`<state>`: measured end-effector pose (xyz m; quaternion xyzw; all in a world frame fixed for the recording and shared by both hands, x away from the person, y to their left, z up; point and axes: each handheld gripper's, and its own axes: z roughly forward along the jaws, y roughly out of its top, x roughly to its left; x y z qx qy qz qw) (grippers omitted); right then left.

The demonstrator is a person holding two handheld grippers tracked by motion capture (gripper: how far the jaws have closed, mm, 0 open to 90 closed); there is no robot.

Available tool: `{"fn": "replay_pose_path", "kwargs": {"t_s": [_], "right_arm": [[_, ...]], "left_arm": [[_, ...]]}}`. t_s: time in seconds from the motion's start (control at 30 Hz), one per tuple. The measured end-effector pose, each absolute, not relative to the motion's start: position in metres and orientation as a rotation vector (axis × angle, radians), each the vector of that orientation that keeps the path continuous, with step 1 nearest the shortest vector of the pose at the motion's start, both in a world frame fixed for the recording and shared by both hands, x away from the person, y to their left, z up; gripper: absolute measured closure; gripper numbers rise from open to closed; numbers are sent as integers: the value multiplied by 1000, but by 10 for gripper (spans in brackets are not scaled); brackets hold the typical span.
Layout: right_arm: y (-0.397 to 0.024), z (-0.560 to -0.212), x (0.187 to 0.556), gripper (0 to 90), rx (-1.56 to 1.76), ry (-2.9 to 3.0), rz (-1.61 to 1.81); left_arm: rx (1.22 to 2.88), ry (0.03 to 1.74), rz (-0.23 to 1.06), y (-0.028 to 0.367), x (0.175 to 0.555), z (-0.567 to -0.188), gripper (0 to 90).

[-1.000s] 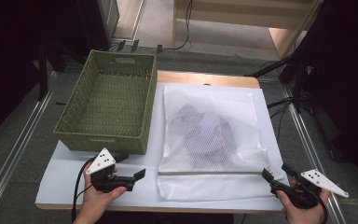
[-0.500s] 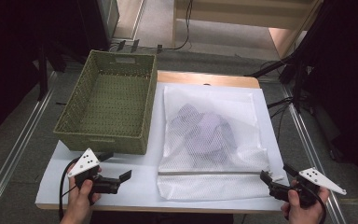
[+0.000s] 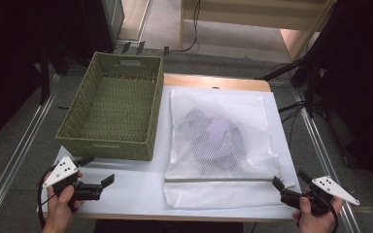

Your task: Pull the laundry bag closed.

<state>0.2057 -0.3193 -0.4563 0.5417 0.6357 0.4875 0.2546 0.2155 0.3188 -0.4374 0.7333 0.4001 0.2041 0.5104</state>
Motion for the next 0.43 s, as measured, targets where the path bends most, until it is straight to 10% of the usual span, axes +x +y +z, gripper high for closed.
{"fn": "replay_pose_path", "kwargs": {"t_s": [0.43], "right_arm": [[-320, -458, 206, 0, 1502, 1713, 1346]], "left_arm": [[1748, 988, 504, 327, 217, -439, 0]]}}
